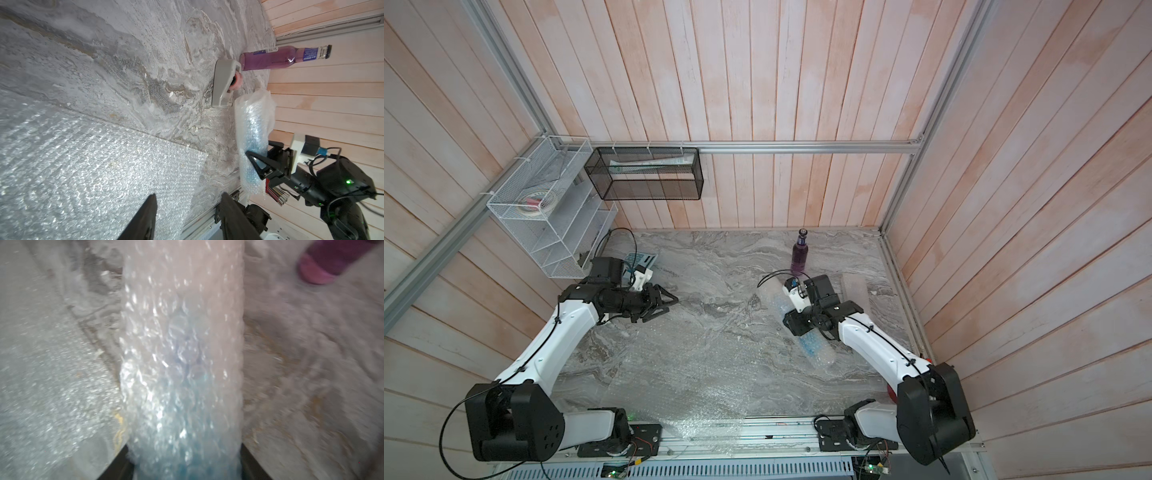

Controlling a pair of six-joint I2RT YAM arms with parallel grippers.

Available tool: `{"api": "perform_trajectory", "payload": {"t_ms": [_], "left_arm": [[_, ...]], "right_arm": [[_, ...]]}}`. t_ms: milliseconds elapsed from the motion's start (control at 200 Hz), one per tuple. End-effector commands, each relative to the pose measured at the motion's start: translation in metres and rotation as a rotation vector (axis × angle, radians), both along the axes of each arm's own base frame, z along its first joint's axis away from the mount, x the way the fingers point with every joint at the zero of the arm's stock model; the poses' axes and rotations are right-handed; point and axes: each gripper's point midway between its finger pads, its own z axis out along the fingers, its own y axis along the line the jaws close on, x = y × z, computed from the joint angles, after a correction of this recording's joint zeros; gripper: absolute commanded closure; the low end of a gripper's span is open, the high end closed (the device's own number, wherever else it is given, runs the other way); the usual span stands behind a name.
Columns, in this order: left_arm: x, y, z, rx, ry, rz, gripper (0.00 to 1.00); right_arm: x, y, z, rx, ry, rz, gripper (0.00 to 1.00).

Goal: Wrap wine bottles in bubble wrap
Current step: Pick up the bubble wrap from the bubble wrap, then place the bubble wrap at the center of the board.

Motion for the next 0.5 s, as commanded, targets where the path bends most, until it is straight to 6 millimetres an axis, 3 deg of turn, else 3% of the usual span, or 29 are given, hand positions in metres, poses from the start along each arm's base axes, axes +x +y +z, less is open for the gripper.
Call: {"api": "perform_trajectory", "payload": {"t_ms": [0, 260, 415, 495], "left_arm": [[-0.002, 0.006, -0.022, 0.077, 0.021, 0.063, 0.47], [-0.027, 0.035, -0.061, 0.240, 0.124, 0.203, 0.41], [-0.050, 0.057, -0.084, 0.403, 0.197, 0.340, 0.39], [-0.064, 0.071, -0.100, 0.495, 0.268, 0.398, 0.39]], "right_arm": [[0.024, -0.057, 0.003, -0.058, -0.064, -0.225, 0.68], [0.056, -0.119, -0.028, -0.094, -0.086, -0.447, 0.66], [0.068, -0.131, -0.041, -0.176, -0.084, -0.448, 0.58], [0.065, -0.138, -0.050, -0.207, -0.061, -0.452, 0.48]]}}
